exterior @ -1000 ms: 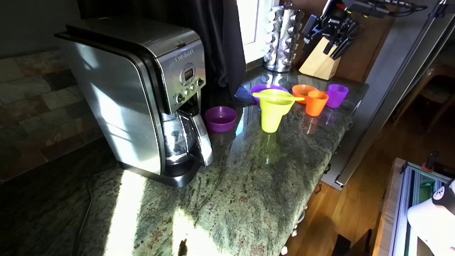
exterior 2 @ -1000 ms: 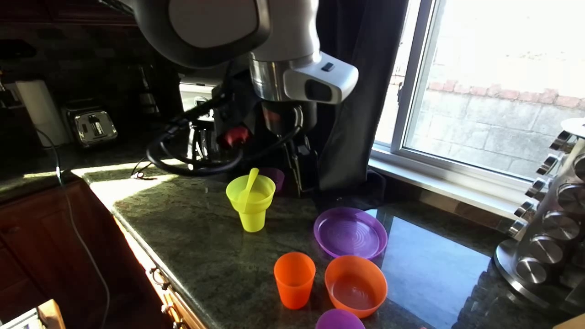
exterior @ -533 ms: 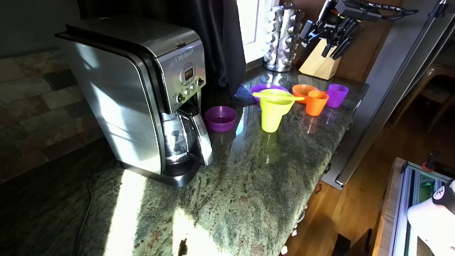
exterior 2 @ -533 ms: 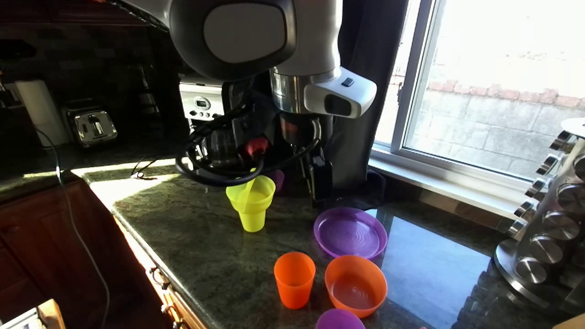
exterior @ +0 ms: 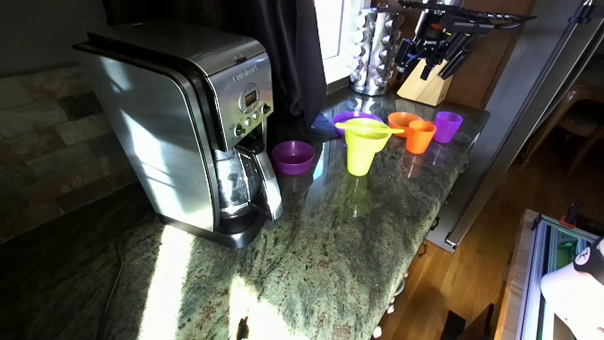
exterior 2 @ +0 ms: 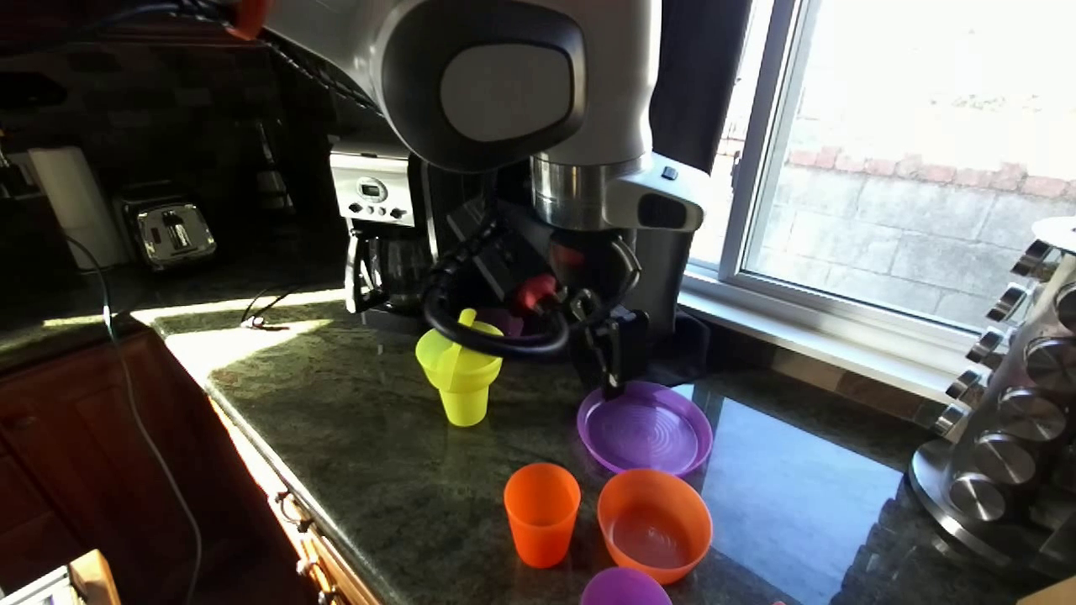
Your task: Pick up the orange bowl and place it on top of the orange cup, pick up the orange knife and place it on top of the orange bowl
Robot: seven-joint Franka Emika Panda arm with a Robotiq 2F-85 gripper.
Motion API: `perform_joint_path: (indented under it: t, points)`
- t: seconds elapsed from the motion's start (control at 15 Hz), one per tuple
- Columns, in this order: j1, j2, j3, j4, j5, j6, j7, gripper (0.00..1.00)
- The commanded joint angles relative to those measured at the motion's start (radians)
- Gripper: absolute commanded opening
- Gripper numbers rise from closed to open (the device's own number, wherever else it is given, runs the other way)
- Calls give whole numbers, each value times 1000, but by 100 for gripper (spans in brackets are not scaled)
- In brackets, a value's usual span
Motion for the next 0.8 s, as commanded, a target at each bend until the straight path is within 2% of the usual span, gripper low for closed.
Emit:
perform_joint_path:
  t: [0.0, 0.4, 0.73]
  points:
    - [2, 118, -11, 97, -42, -13, -172, 100]
    - [-11, 275, 7, 174, -26, 2, -398, 100]
    - [-33, 387, 26, 218, -5, 12, -462, 100]
